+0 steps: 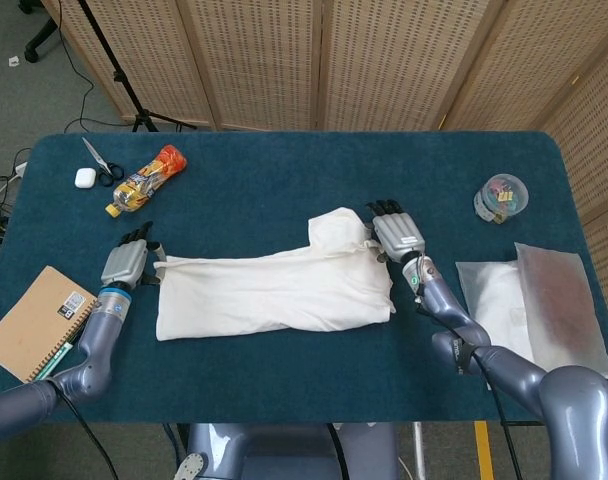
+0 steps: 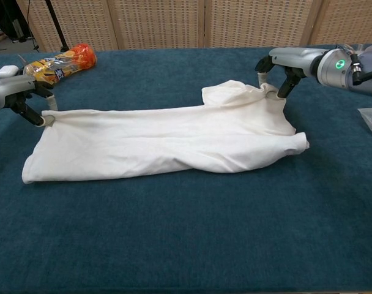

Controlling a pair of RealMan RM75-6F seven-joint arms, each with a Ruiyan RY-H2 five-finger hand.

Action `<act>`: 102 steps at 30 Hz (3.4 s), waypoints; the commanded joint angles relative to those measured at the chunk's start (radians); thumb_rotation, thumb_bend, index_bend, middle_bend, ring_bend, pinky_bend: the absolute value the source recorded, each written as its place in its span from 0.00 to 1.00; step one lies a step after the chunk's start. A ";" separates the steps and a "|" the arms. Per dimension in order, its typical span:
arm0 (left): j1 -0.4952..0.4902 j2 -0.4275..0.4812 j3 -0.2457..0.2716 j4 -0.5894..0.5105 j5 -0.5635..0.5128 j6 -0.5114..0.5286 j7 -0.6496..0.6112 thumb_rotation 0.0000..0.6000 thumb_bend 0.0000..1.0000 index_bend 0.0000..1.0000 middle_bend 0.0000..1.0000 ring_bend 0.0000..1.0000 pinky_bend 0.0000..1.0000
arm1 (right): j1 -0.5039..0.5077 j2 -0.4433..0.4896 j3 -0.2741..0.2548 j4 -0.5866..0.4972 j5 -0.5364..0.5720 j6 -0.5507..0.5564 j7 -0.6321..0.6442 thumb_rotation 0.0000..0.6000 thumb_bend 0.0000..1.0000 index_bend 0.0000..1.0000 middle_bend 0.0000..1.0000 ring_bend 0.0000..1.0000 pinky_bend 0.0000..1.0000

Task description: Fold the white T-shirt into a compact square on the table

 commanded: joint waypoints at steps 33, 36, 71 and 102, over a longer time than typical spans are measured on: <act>0.093 0.128 -0.028 -0.143 0.182 0.104 -0.111 1.00 0.33 0.00 0.00 0.00 0.00 | 0.098 -0.117 0.054 0.210 0.047 -0.061 -0.035 1.00 0.62 0.61 0.12 0.00 0.00; 0.094 0.131 -0.028 -0.142 0.184 0.099 -0.112 1.00 0.33 0.00 0.00 0.00 0.00 | 0.118 -0.139 0.071 0.237 0.063 -0.070 -0.037 1.00 0.62 0.61 0.12 0.00 0.00; 0.106 0.162 -0.046 -0.123 0.175 0.048 -0.168 1.00 0.33 0.00 0.00 0.00 0.00 | 0.227 -0.245 0.125 0.428 0.079 -0.028 -0.141 1.00 0.00 0.00 0.00 0.00 0.00; 0.126 0.257 0.001 -0.230 0.234 0.049 -0.119 1.00 0.33 0.00 0.00 0.00 0.00 | -0.552 0.398 -0.284 -0.681 -0.449 0.855 -0.021 1.00 0.00 0.00 0.00 0.00 0.00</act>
